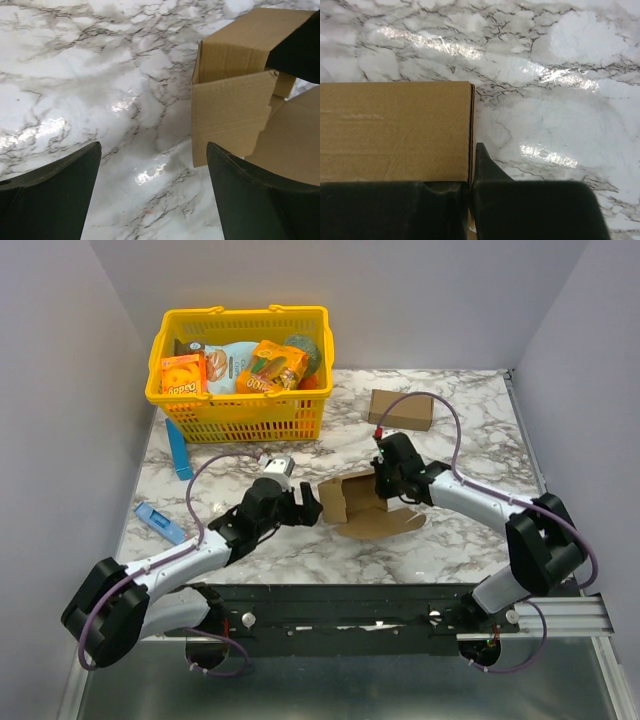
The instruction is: Fold the paper box
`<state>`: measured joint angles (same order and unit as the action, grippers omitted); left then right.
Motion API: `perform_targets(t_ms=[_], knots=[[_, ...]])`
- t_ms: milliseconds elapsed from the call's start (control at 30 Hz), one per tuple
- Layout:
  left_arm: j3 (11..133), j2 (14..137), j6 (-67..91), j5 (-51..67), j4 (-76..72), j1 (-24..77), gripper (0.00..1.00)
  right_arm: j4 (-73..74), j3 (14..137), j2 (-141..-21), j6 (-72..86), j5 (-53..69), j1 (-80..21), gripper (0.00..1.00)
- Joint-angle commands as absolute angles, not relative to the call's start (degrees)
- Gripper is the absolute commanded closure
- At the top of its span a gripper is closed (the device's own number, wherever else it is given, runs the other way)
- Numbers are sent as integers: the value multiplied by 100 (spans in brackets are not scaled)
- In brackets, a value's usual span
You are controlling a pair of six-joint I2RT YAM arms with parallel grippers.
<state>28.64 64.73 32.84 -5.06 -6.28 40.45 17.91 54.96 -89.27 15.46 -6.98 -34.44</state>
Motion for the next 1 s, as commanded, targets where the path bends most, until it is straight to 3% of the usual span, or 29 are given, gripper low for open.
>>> perform_targets(t_ms=[0, 200, 633, 967], knots=[[2225, 6179, 3586, 473, -2282, 3964, 8, 951, 4985, -8395, 1731, -765, -3472, 99], [2101, 6556, 3674, 1115, -3215, 3964, 12, 343, 4658, -8235, 1837, -870, -3463, 99], [2434, 7347, 3805, 1362, -3955, 4025, 29, -290, 4210, -7954, 1951, -1291, -3656, 99], [3102, 7505, 3709, 45, -2647, 4762, 34, -237, 4254, -7954, 2136, -2038, -3937, 98]])
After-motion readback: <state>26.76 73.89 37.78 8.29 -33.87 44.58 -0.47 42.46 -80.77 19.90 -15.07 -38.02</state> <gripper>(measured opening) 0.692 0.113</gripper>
